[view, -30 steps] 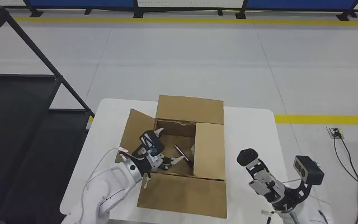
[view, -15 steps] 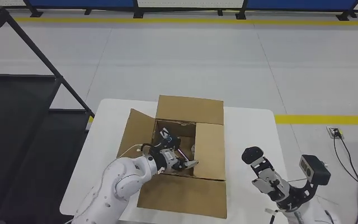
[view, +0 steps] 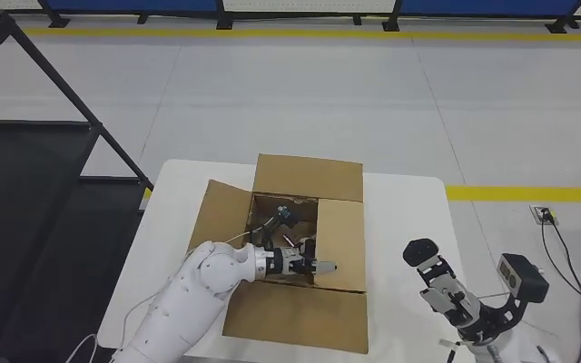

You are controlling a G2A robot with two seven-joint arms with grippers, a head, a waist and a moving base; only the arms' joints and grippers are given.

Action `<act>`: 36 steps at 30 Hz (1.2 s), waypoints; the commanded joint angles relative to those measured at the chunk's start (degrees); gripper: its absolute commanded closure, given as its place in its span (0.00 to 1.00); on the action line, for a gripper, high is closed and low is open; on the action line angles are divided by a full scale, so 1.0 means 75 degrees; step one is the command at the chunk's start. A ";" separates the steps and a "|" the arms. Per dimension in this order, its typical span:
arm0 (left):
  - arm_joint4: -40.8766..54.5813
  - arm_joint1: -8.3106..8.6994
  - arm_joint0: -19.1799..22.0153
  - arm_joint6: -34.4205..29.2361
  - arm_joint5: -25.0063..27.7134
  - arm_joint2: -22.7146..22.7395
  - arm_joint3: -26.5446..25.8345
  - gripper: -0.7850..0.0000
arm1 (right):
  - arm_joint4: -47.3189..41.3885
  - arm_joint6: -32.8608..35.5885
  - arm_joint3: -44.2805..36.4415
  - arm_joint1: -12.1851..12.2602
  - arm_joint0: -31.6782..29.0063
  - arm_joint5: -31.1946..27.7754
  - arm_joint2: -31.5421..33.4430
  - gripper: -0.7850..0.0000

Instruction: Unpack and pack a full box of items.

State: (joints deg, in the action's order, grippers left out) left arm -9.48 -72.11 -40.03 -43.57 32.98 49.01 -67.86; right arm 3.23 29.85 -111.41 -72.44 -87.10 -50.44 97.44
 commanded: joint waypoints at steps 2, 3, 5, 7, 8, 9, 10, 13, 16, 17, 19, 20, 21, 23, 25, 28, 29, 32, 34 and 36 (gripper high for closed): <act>0.0326 -0.0090 0.0188 -0.0088 0.0173 -0.0148 0.0273 0.00 | 0.0042 -0.0075 0.0010 0.0021 0.0003 0.0011 -0.0021 0.00; 0.0403 -0.0115 0.0230 -0.0081 0.0240 -0.0182 0.0318 0.00 | 0.0063 -0.0103 0.0012 0.0028 0.0002 0.0013 -0.0028 0.00; 0.0526 -0.0148 0.0292 -0.0081 0.0395 -0.0214 0.0381 0.00 | 0.0097 -0.0160 0.0028 0.0040 -0.0004 0.0020 -0.0049 0.00; 0.0584 -0.0159 0.0335 -0.0084 0.0516 -0.0203 0.0397 0.00 | 0.0123 -0.0214 0.0037 0.0052 -0.0006 0.0023 -0.0068 0.00; 0.0506 -0.0155 0.0363 -0.0102 0.0553 -0.0192 0.0385 0.00 | 0.0139 -0.0238 0.0039 0.0059 -0.0009 0.0020 -0.0077 0.00; 0.0452 -0.0151 0.0368 -0.0083 0.0581 -0.0177 0.0338 0.00 | 0.0151 -0.0265 0.0042 0.0065 -0.0011 0.0020 -0.0084 0.00; 0.0454 -0.0148 0.0350 -0.0068 0.0621 -0.0160 0.0273 0.00 | 0.0162 -0.0293 0.0043 0.0071 -0.0014 0.0021 -0.0090 0.00; 0.0353 -0.0128 0.0322 -0.0048 0.0654 -0.0104 0.0025 0.00 | 0.0173 -0.0401 0.0051 0.0088 -0.0022 -0.0001 -0.0098 0.00; 0.0239 -0.0128 0.0292 0.0055 0.0661 -0.0088 -0.0259 0.00 | 0.0197 -0.0501 0.0050 0.0108 -0.0035 -0.0030 -0.0071 0.00; 0.0203 -0.0135 0.0299 0.0099 0.0646 -0.0094 -0.0351 0.00 | 0.0199 -0.0539 0.0045 0.0114 -0.0046 -0.0044 -0.0058 0.00; 0.0100 -0.0159 0.0316 0.0217 0.0615 -0.0132 -0.0505 0.00 | 0.0199 -0.0638 0.0040 0.0125 -0.0074 -0.0083 -0.0010 0.00; 0.0050 -0.0177 0.0334 0.0279 0.0606 -0.0166 -0.0563 0.00 | 0.0198 -0.0694 0.0038 0.0131 -0.0095 -0.0112 0.0022 0.00; -0.0018 -0.0198 0.0358 0.0332 0.0626 -0.0215 -0.0624 0.00 | 0.0198 -0.0752 0.0040 0.0136 -0.0123 -0.0137 0.0061 0.00; -0.0146 -0.0248 0.0410 0.0420 0.0656 -0.0343 -0.0695 0.00 | 0.0193 -0.0899 0.0043 0.0145 -0.0192 -0.0207 0.0160 0.00; -0.0387 -0.0309 0.0505 0.0450 0.0646 -0.0518 -0.0730 0.00 | 0.0175 -0.1056 0.0057 0.0154 -0.0284 -0.0300 0.0281 0.00; -0.0662 -0.0427 0.0609 0.0588 0.0675 -0.0828 -0.0727 0.00 | 0.0140 -0.1305 0.0065 0.0164 -0.0465 -0.0438 0.0493 0.00; -0.0729 -0.0470 0.0651 0.0654 0.0667 -0.0918 -0.0686 0.00 | 0.0129 -0.1382 0.0064 0.0168 -0.0526 -0.0489 0.0566 0.00; -0.0853 -0.0606 0.0785 0.0904 0.0621 -0.1158 -0.0522 0.00 | 0.0088 -0.1596 0.0083 0.0177 -0.0706 -0.0612 0.0776 0.00; -0.0900 -0.0700 0.0871 0.1155 0.0622 -0.1275 -0.0390 0.00 | 0.0070 -0.1708 0.0087 0.0182 -0.0806 -0.0692 0.0883 0.00; -0.0949 -0.0805 0.0963 0.1415 0.0563 -0.1400 -0.0216 0.00 | 0.0067 -0.1787 0.0100 0.0188 -0.0892 -0.0747 0.0975 0.00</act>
State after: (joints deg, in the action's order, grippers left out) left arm -16.37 -77.72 -33.18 -34.15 37.49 39.04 -70.24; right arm 3.74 16.72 -110.71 -71.05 -93.51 -55.88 104.41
